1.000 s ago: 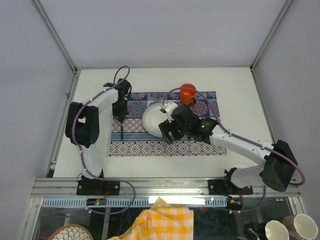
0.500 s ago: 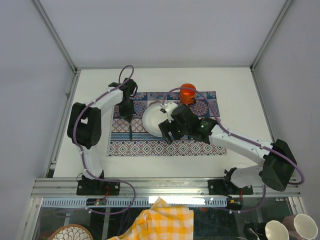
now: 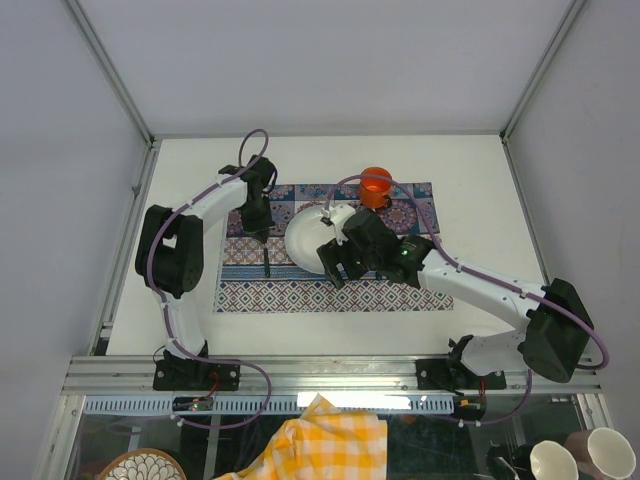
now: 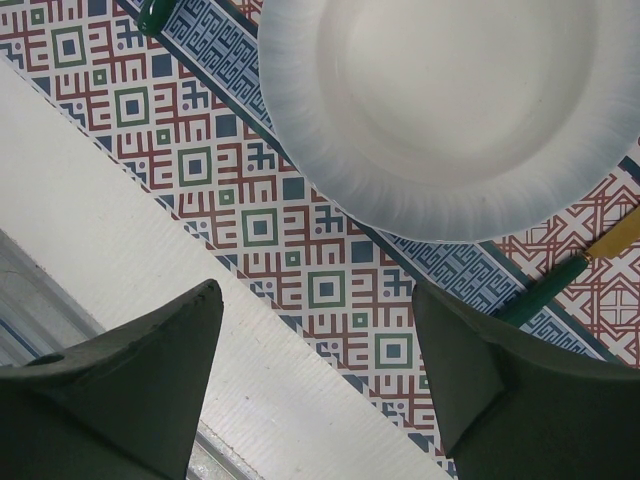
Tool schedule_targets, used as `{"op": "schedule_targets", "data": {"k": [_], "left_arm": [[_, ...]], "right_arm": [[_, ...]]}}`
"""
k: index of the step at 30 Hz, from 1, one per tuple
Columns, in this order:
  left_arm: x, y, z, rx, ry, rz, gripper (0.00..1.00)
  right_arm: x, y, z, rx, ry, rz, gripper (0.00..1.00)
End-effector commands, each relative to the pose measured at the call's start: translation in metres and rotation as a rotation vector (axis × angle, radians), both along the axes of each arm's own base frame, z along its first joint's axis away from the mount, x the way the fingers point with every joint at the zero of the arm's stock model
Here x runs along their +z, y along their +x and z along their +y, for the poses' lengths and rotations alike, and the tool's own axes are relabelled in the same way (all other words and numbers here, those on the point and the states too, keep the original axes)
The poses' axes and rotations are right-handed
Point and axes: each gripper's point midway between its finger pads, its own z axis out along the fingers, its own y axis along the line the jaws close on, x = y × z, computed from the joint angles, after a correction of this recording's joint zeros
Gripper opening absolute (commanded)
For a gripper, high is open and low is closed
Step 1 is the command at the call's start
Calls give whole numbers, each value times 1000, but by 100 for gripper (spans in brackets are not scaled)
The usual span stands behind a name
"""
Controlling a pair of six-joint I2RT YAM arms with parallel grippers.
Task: Set the dinner table for one person
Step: Move the fork onto the napkin.
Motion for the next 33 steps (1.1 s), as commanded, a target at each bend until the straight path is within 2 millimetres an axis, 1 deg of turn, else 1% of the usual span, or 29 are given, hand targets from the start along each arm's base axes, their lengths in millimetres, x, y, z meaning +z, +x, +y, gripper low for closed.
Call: {"op": "schedule_targets", "data": {"k": [1,4,13,21,28,33], "left_arm": [[22,18,-11,-9,-37,-92,0],[17,17,-10,-41,-32,-81,0],[2,0,-13,-129,-45,-19,0],[-8,-8,-15,-119,-49,2,0],[-12,-5,-20,-124,-50,1,0],[-7,7,-24,-138,-54,-24,0]], "right_arm": [[21,12,8,-20,57,-52,80],[21,13,8,-22,57,-52,80],[19,13,8,-23,53,-48,80],[18,14,9,-22,49,-46,80],[18,14,8,-24,47,-45,80],[17,14,8,-20,45,-42,80]]}}
